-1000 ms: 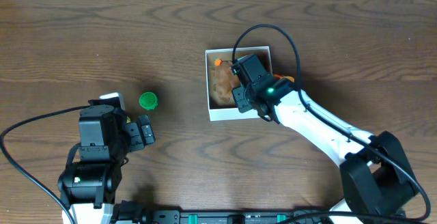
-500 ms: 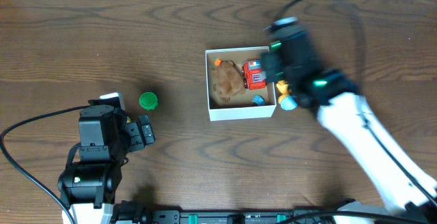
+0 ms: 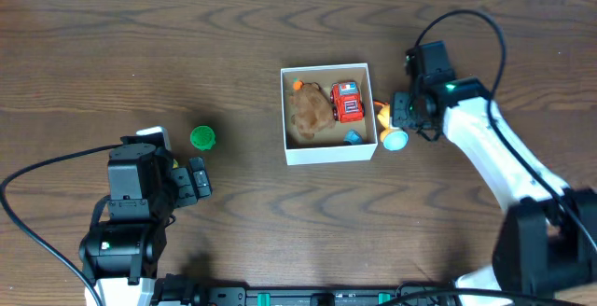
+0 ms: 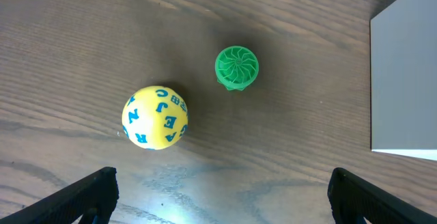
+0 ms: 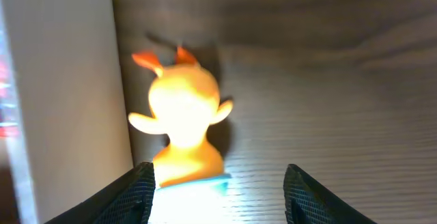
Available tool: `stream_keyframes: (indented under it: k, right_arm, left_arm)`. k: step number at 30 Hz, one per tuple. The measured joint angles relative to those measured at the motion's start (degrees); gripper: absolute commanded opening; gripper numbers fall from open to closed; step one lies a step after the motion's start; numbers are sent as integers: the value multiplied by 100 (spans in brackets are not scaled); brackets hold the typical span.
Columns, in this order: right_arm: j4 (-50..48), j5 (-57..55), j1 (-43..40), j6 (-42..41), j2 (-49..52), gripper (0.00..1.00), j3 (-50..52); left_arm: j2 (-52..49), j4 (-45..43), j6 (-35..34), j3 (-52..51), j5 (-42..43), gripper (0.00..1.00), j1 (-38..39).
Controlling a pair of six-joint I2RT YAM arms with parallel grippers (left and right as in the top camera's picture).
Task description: Pack container
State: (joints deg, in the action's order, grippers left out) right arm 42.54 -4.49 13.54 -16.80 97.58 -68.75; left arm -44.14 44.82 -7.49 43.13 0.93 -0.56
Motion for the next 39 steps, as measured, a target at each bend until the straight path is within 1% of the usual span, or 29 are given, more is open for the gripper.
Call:
stream_keyframes:
  k: [2,9,10,14,15,23,29,34,39]
  right_arm:
    - [-15,87,2,-15,192,61,0]
    - [-57,306,2,-66,874,44,0]
    - [-55,350,2,-61,975,39,0]
    - [-63,542,9,-48,1235,7,-2]
    - [-70,575,13,-31,1252,1,-4]
    - [-33,625,13,-68,1250,1,-44]
    - [243,428,15,-68,1075,1,-184]
    - [260,24,103,-66,337,1,-304]
    - [-131,-162,350,87,-675,1,-498]
  left_arm:
    - [-2,0,0,0,0,98,0]
    - [0,0,0,0,2,98,0]
    - [-2,0,0,0,0,98,0]
    - [-2,0,0,0,0,98,0]
    - [-2,0,0,0,0,98,0]
    - [-2,0,0,0,2,98,0]
    - [0,0,0,0,2,98,0]
    - [-2,2,0,0,2,98,0]
    - [-2,0,0,0,2,98,0]
